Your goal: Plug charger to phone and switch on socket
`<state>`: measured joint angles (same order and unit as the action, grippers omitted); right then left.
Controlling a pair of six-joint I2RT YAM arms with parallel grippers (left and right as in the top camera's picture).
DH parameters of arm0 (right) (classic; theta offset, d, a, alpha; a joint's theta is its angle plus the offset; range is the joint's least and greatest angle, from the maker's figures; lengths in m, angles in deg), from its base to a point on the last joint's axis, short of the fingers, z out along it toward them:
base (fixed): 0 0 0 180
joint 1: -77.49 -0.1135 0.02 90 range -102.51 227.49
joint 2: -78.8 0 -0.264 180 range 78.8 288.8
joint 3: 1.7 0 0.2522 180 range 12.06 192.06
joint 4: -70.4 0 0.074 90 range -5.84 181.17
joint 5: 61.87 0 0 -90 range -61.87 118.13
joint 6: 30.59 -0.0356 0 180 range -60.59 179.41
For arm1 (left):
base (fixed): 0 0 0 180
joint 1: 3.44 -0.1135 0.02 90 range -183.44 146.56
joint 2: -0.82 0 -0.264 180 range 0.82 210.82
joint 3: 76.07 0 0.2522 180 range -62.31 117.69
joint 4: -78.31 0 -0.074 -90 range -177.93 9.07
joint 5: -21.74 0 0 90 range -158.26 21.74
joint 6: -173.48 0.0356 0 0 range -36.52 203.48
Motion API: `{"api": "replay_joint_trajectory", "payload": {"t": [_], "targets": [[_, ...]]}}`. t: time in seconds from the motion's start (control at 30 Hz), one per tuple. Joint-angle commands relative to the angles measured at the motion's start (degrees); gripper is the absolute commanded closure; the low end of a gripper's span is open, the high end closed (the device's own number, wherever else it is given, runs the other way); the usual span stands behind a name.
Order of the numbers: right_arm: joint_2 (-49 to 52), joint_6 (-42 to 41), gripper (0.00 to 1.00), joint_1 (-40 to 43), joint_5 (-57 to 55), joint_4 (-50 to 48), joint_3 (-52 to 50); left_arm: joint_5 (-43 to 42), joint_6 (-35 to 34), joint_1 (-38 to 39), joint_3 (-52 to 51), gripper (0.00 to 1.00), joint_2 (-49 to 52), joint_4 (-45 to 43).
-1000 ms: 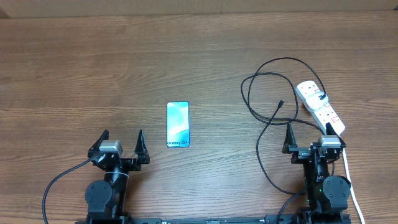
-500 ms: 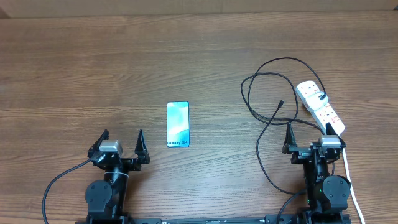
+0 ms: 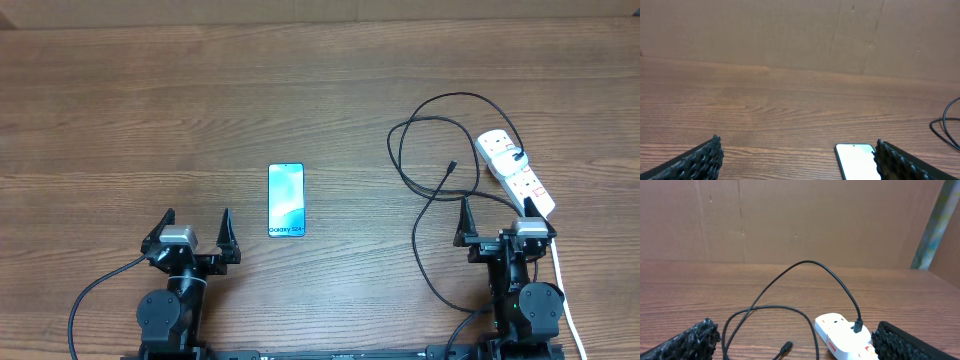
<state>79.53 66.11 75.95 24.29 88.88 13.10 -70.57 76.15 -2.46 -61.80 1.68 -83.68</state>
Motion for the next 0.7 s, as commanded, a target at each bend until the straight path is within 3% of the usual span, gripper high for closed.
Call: {"api": "replay_joint_trajectory", "payload": {"t": [0.0,0.67], "targets": [[-0.5,0.2,0.0,-0.3,0.0,-0.3,-0.6,-0.1,-0.4,-0.5,-0.2,0.0,-0.2,0.0],[-0.5,0.2,0.0,-0.3,0.0,-0.3,-0.6,0.4,-0.1,-0.5,-0.2,0.01,-0.2,0.1]]}}
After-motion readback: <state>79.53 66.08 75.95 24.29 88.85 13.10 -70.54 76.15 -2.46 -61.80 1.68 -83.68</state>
